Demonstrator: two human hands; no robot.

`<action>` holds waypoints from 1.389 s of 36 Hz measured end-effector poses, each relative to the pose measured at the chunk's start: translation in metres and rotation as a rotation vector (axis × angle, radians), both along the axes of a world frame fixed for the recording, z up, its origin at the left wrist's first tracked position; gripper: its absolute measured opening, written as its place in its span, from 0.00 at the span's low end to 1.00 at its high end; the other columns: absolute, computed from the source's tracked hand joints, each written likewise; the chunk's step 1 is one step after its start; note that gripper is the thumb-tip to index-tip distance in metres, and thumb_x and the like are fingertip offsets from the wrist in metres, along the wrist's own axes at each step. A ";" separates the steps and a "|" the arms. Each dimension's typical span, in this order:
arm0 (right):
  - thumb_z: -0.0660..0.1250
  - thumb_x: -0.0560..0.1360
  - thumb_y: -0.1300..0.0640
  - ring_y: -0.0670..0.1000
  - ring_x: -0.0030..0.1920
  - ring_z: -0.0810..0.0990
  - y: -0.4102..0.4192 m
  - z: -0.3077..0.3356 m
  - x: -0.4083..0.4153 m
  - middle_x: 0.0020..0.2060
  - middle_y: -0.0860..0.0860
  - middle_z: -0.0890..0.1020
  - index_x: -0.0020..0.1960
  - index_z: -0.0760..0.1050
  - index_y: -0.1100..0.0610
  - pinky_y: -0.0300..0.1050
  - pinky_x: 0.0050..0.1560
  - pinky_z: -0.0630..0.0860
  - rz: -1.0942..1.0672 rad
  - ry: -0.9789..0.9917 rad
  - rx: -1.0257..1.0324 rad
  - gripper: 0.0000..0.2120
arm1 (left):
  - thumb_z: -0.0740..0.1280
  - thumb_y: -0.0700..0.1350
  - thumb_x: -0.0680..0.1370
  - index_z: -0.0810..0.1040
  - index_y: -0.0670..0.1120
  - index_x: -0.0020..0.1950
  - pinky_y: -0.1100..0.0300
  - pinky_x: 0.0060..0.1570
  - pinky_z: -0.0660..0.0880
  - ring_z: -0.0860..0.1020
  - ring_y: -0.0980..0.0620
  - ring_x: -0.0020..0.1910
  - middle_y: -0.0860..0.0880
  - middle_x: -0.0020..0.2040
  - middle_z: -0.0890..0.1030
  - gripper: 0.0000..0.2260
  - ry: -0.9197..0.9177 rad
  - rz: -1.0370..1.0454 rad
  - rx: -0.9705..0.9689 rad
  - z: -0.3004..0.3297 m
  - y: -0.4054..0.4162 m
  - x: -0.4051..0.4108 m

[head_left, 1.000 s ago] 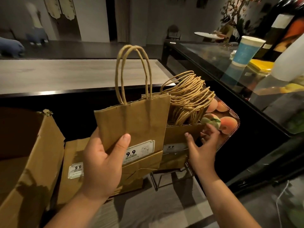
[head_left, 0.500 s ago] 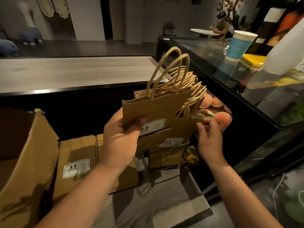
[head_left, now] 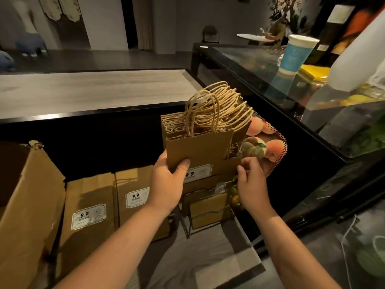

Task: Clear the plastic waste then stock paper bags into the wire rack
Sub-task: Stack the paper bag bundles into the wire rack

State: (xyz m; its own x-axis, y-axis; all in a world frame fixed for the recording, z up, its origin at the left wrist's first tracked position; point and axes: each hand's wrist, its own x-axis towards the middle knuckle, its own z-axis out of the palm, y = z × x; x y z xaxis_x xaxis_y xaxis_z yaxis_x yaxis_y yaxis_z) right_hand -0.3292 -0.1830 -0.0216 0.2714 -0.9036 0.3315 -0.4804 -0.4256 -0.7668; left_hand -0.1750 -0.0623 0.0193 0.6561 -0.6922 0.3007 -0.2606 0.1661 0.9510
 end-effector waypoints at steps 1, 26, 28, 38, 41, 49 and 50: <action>0.61 0.81 0.59 0.46 0.45 0.75 0.001 0.000 0.000 0.47 0.50 0.74 0.51 0.68 0.51 0.30 0.36 0.68 -0.012 -0.016 0.013 0.04 | 0.66 0.42 0.78 0.70 0.63 0.51 0.81 0.46 0.69 0.74 0.74 0.47 0.63 0.50 0.76 0.14 0.010 -0.012 0.005 -0.001 -0.001 0.001; 0.50 0.78 0.43 0.57 0.60 0.75 0.008 -0.031 0.009 0.60 0.53 0.79 0.63 0.77 0.47 0.51 0.59 0.73 0.384 0.967 0.335 0.22 | 0.65 0.43 0.79 0.69 0.51 0.57 0.72 0.49 0.70 0.72 0.57 0.49 0.50 0.55 0.72 0.09 -0.162 0.100 0.191 -0.028 -0.007 0.006; 0.52 0.78 0.43 0.55 0.55 0.77 0.007 -0.031 0.008 0.54 0.53 0.81 0.56 0.79 0.49 0.49 0.54 0.74 0.363 0.909 0.370 0.19 | 0.67 0.43 0.78 0.68 0.52 0.54 0.74 0.39 0.71 0.74 0.59 0.43 0.53 0.49 0.74 0.10 -0.201 0.163 0.184 -0.029 -0.001 0.007; 0.61 0.78 0.52 0.55 0.55 0.75 0.014 -0.037 0.007 0.53 0.54 0.73 0.52 0.73 0.57 0.47 0.56 0.72 0.172 0.702 0.266 0.09 | 0.58 0.44 0.83 0.71 0.58 0.63 0.63 0.49 0.69 0.72 0.58 0.51 0.53 0.60 0.77 0.12 -0.251 -0.111 0.673 -0.049 0.004 0.017; 0.62 0.77 0.57 0.51 0.50 0.74 0.017 -0.036 0.005 0.48 0.50 0.73 0.45 0.70 0.54 0.46 0.51 0.72 0.173 0.583 0.269 0.02 | 0.58 0.45 0.83 0.72 0.55 0.67 0.63 0.52 0.67 0.73 0.52 0.58 0.53 0.62 0.74 0.14 -0.270 -0.086 0.678 -0.044 0.002 0.015; 0.64 0.78 0.56 0.47 0.57 0.69 0.043 -0.055 -0.014 0.50 0.43 0.70 0.51 0.70 0.51 0.37 0.56 0.66 0.105 0.329 0.204 0.04 | 0.60 0.46 0.81 0.73 0.62 0.51 0.64 0.35 0.72 0.77 0.56 0.41 0.56 0.45 0.77 0.09 -0.356 -0.088 0.726 -0.050 -0.004 0.016; 0.64 0.79 0.54 0.47 0.60 0.67 0.045 -0.057 -0.015 0.52 0.43 0.70 0.54 0.70 0.51 0.37 0.59 0.65 0.104 0.354 0.191 0.05 | 0.61 0.47 0.81 0.73 0.62 0.53 0.62 0.36 0.75 0.77 0.56 0.39 0.55 0.46 0.78 0.08 -0.384 -0.086 0.770 -0.052 -0.005 0.018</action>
